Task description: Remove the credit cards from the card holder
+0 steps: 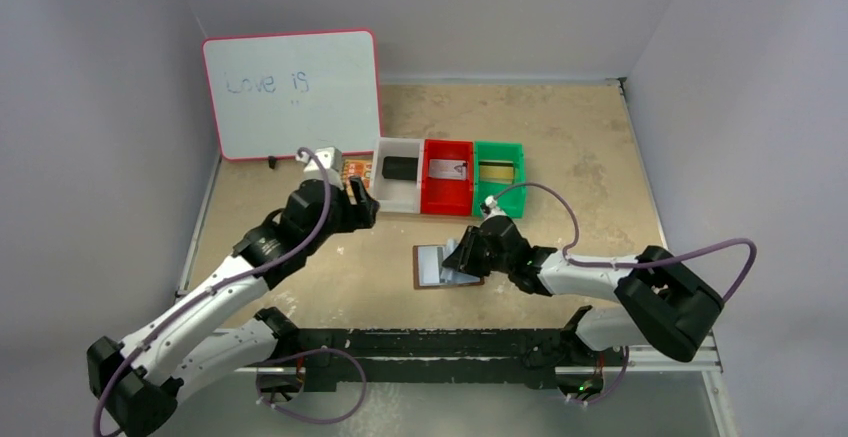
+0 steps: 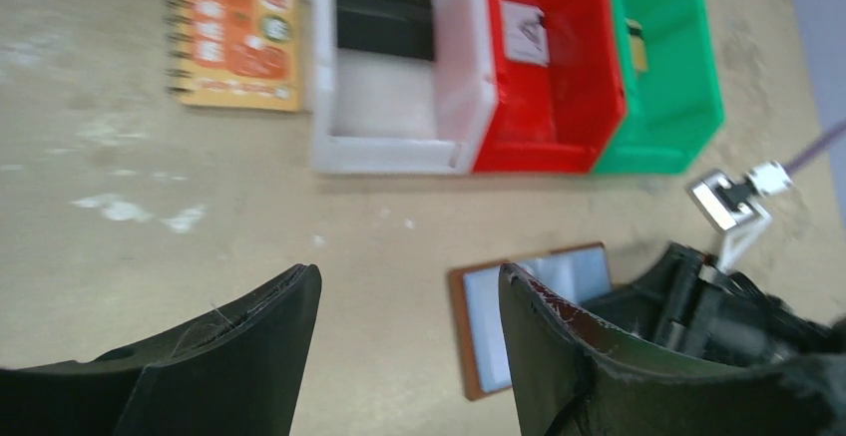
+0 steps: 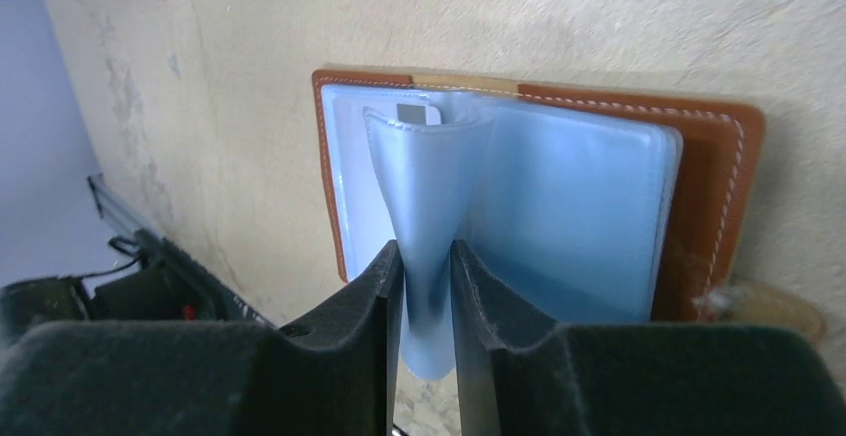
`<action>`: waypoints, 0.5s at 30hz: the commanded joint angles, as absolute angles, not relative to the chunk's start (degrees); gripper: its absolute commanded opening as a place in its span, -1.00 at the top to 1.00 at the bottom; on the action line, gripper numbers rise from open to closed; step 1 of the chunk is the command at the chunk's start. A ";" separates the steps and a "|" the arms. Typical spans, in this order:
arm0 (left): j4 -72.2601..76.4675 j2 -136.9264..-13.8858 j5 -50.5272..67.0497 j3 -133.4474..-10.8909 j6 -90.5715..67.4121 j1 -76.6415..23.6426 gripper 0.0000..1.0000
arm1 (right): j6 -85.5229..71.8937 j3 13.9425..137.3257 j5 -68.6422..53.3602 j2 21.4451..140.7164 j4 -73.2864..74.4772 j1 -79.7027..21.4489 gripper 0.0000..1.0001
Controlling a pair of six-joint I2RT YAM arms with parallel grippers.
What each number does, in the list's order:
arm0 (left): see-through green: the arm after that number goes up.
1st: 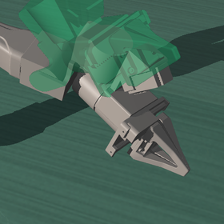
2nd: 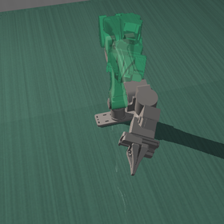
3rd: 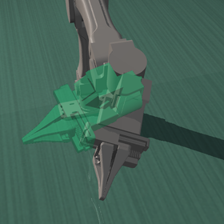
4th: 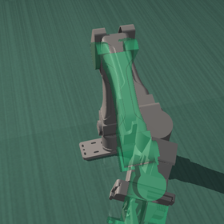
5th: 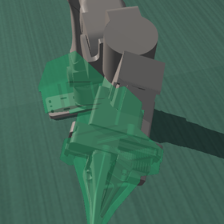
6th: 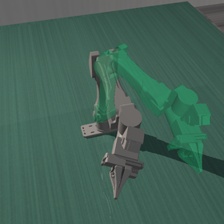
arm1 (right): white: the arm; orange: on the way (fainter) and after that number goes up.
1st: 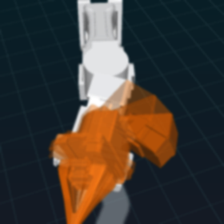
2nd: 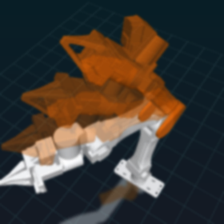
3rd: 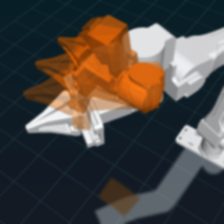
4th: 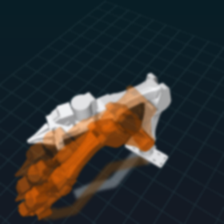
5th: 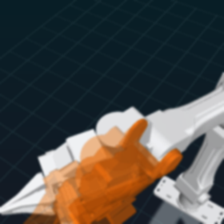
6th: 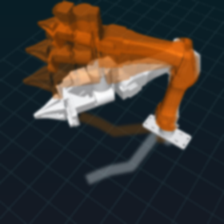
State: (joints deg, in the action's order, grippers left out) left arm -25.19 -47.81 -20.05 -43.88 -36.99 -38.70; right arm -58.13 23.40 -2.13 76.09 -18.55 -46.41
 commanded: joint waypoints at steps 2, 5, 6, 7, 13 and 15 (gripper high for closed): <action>-8.55 -54.98 2.87 -40.78 -42.52 -38.95 -0.29 | -59.90 20.96 -9.84 76.15 -31.21 -45.45 0.48; -3.22 -60.38 5.54 -40.06 -45.39 -42.47 -0.26 | -60.03 19.44 -12.07 78.27 -35.47 -44.84 0.48; -2.07 -61.84 4.70 -40.03 -46.03 -44.24 -0.25 | -60.03 19.02 -12.77 79.00 -36.83 -44.75 0.48; -0.96 -63.42 3.66 -40.07 -46.78 -46.18 -0.25 | -60.05 18.68 -13.29 79.69 -37.93 -44.62 0.48; 4.37 -70.92 -1.55 -36.93 -55.35 -49.83 -0.20 | -60.47 17.06 -14.60 82.53 -41.66 -44.12 0.48; 6.08 -71.91 -3.07 -34.68 -58.81 -49.83 -0.20 | -60.51 16.76 -14.66 82.92 -42.03 -44.04 0.47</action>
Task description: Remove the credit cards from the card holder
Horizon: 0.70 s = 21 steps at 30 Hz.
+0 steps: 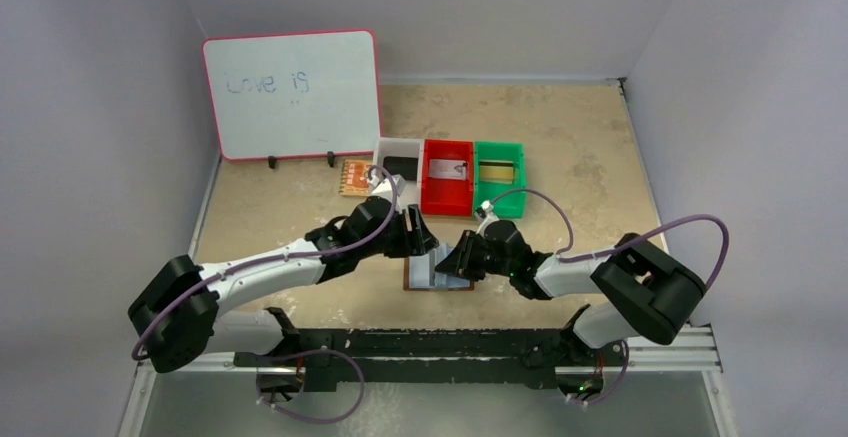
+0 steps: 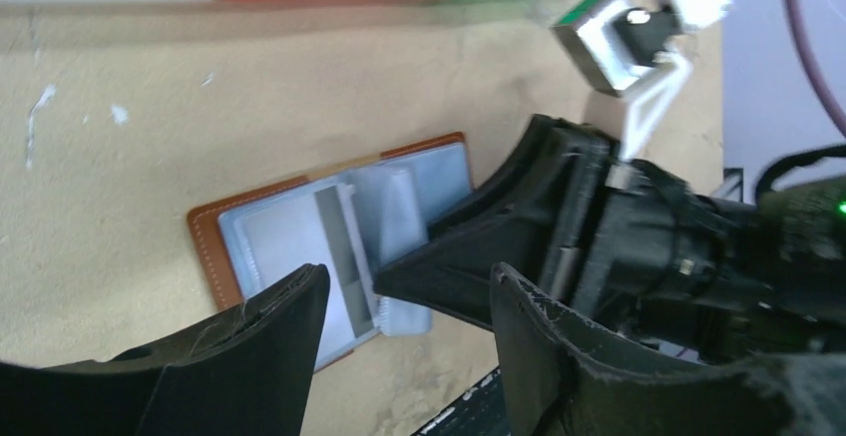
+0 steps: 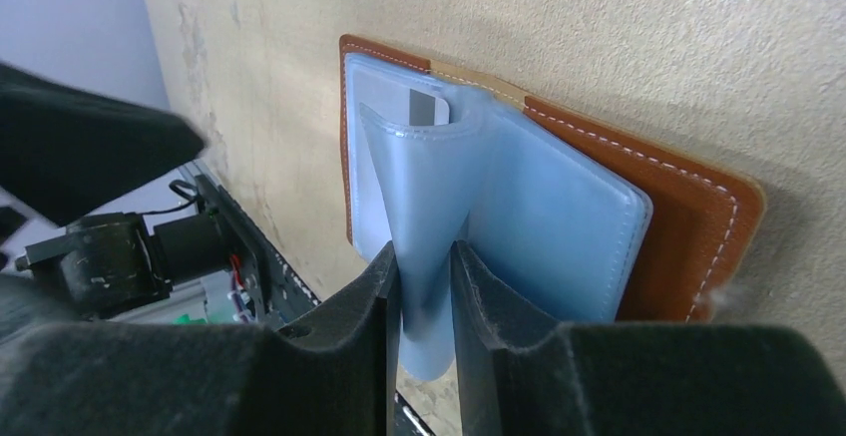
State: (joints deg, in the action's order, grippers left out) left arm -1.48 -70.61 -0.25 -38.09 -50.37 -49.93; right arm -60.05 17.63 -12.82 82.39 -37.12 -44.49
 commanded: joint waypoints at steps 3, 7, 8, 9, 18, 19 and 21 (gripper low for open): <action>8.06 -73.55 -4.89 -31.90 -63.73 -49.90 -0.15 | -60.72 16.32 -14.68 83.50 -42.87 -44.03 0.46; 7.95 -75.42 -7.54 -30.70 -66.22 -49.92 0.07 | -60.82 16.04 -14.70 84.23 -43.38 -44.01 0.46; 7.19 -76.12 -7.71 -31.19 -66.59 -49.92 0.13 | -60.88 16.00 -14.76 84.35 -43.47 -43.99 0.46; 6.83 -77.05 -7.46 -31.77 -66.53 -49.97 0.19 | -60.90 16.00 -14.76 84.44 -43.57 -43.98 0.46; 5.60 -81.28 -5.46 -35.16 -64.04 -50.60 0.70 | -60.91 16.01 -14.89 85.23 -44.24 -43.95 0.46; 5.62 -82.03 -5.00 -35.29 -63.82 -50.61 0.74 | -60.91 15.99 -14.94 85.29 -44.36 -43.95 0.47; 5.74 -83.76 -3.63 -35.57 -63.28 -50.79 0.82 | -60.91 15.90 -15.10 85.34 -44.75 -43.94 0.46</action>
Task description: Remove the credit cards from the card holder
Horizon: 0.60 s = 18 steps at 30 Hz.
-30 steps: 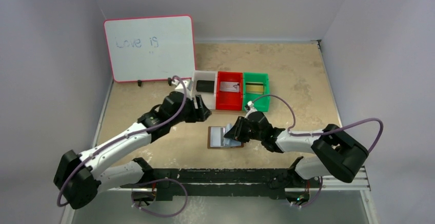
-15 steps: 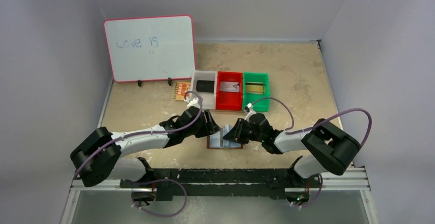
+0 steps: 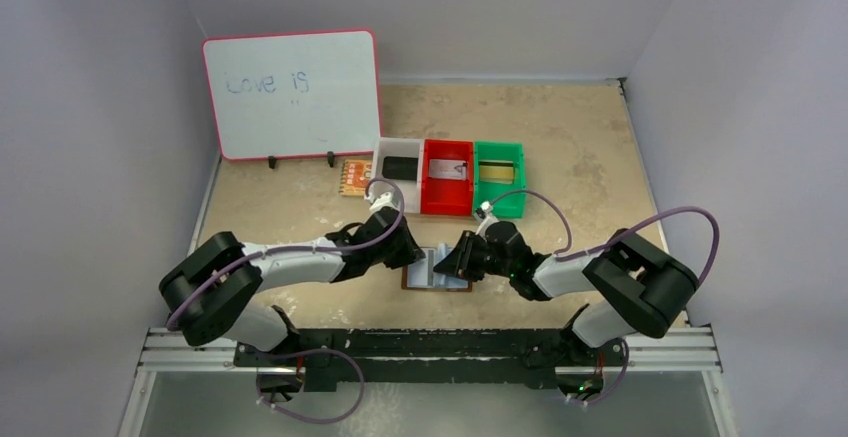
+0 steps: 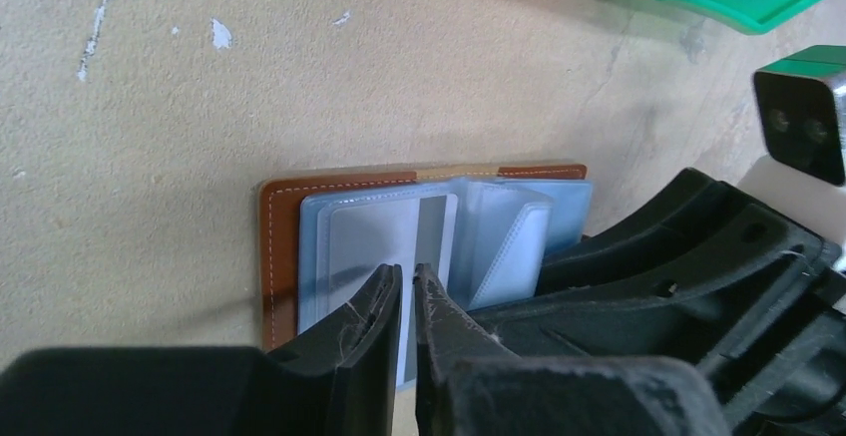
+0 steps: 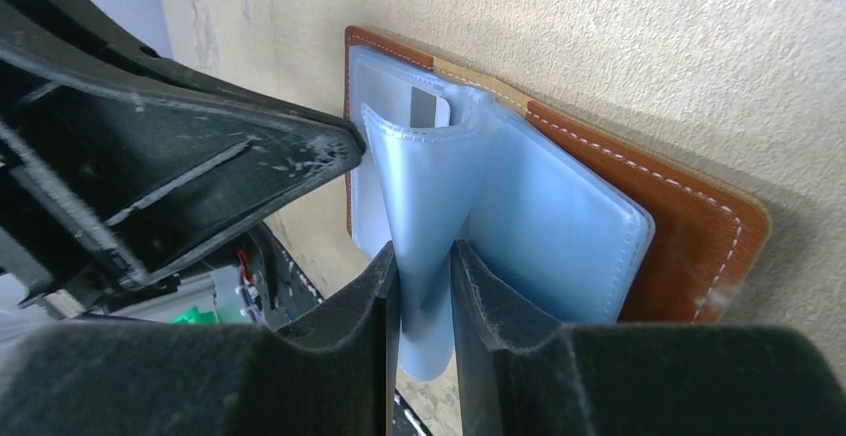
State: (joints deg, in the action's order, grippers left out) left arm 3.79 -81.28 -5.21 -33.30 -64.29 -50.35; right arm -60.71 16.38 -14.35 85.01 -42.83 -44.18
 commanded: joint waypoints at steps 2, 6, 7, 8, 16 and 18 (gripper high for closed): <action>5.04 -85.59 -3.26 -36.05 -62.83 -51.09 0.87 | -60.91 15.68 -15.32 85.16 -45.31 -43.95 0.45; 4.58 -88.58 -2.88 -36.34 -62.58 -51.47 0.95 | -60.51 15.38 -15.80 84.39 -46.14 -43.95 0.40; 4.96 -88.73 -2.90 -36.30 -62.53 -51.57 0.96 | -60.35 15.38 -15.94 84.10 -46.32 -43.95 0.38; 5.39 -88.77 -2.90 -36.34 -62.56 -51.63 0.96 | -60.09 15.38 -16.07 83.85 -46.38 -43.95 0.33; 6.81 -88.89 -0.57 -38.39 -60.82 -52.27 0.96 | -59.57 15.14 -15.61 79.83 -44.32 -43.95 0.07; 7.44 -89.03 0.41 -38.77 -60.37 -52.42 0.96 | -58.96 15.76 -14.78 77.59 -41.34 -43.95 0.01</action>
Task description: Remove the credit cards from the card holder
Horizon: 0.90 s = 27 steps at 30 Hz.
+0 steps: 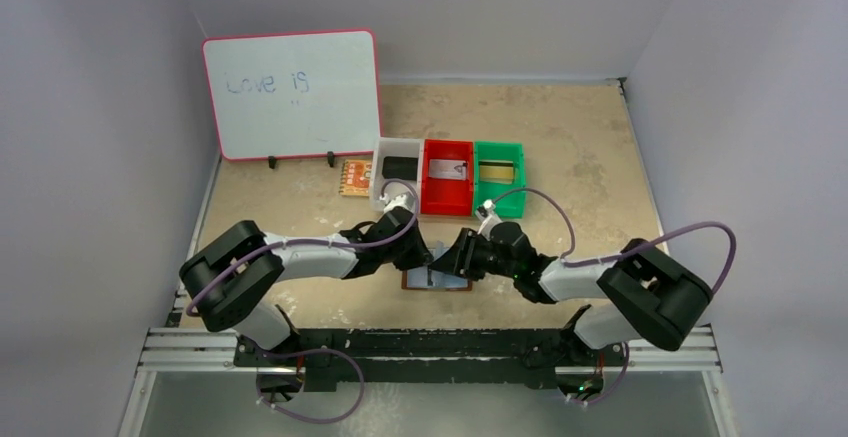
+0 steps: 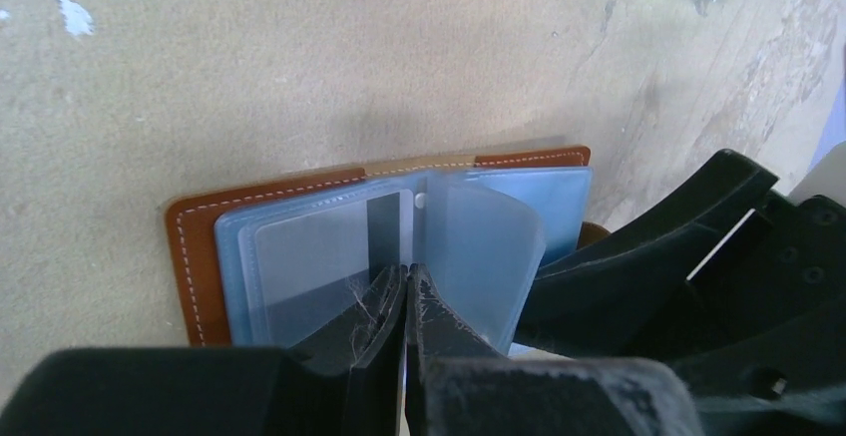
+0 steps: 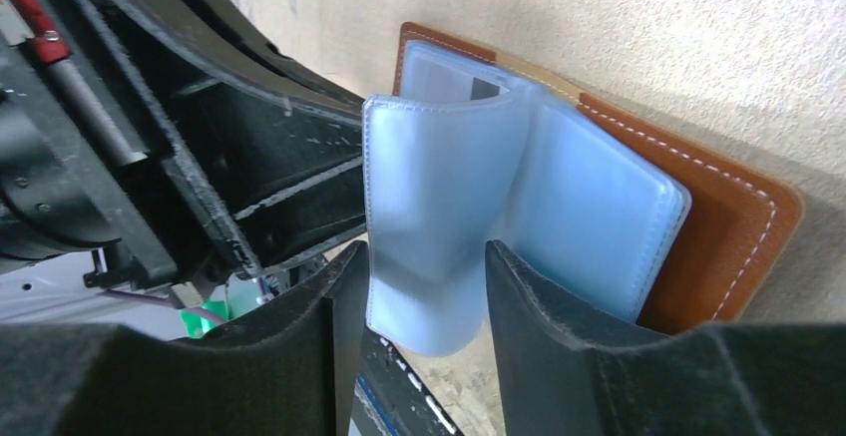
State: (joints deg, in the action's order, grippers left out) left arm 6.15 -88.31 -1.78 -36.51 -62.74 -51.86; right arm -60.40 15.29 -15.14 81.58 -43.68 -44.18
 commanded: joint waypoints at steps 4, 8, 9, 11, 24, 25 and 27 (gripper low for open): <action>9.00 -89.10 2.13 -39.68 -59.76 -53.04 0.96 | -58.03 17.38 -11.18 71.66 -32.80 -43.95 -0.18; 8.77 -89.74 2.76 -41.68 -58.92 -54.07 0.96 | -58.00 18.41 -6.25 64.50 -24.33 -43.94 -0.22; 8.78 -89.95 2.82 -42.15 -58.75 -54.27 0.96 | -58.13 18.59 -5.22 62.77 -22.51 -43.95 -0.21; 8.70 -90.29 2.81 -42.94 -58.77 -54.62 0.96 | -58.18 18.76 -3.66 59.25 -19.52 -43.95 -0.16; 6.50 -95.01 0.91 -43.22 -59.41 -55.53 0.97 | -57.82 21.14 -2.56 57.09 -17.70 -43.95 0.51; 6.10 -94.22 0.21 -43.12 -59.44 -55.53 0.97 | -57.79 21.41 -3.03 58.64 -17.59 -43.95 0.53; 4.21 -92.22 -1.66 -43.36 -59.15 -55.55 0.97 | -58.66 22.05 -3.25 62.22 -17.08 -43.95 0.62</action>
State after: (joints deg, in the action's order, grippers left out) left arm 6.68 -95.35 1.72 -42.65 -60.42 -55.16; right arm -58.83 19.09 -3.66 57.80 -17.19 -44.18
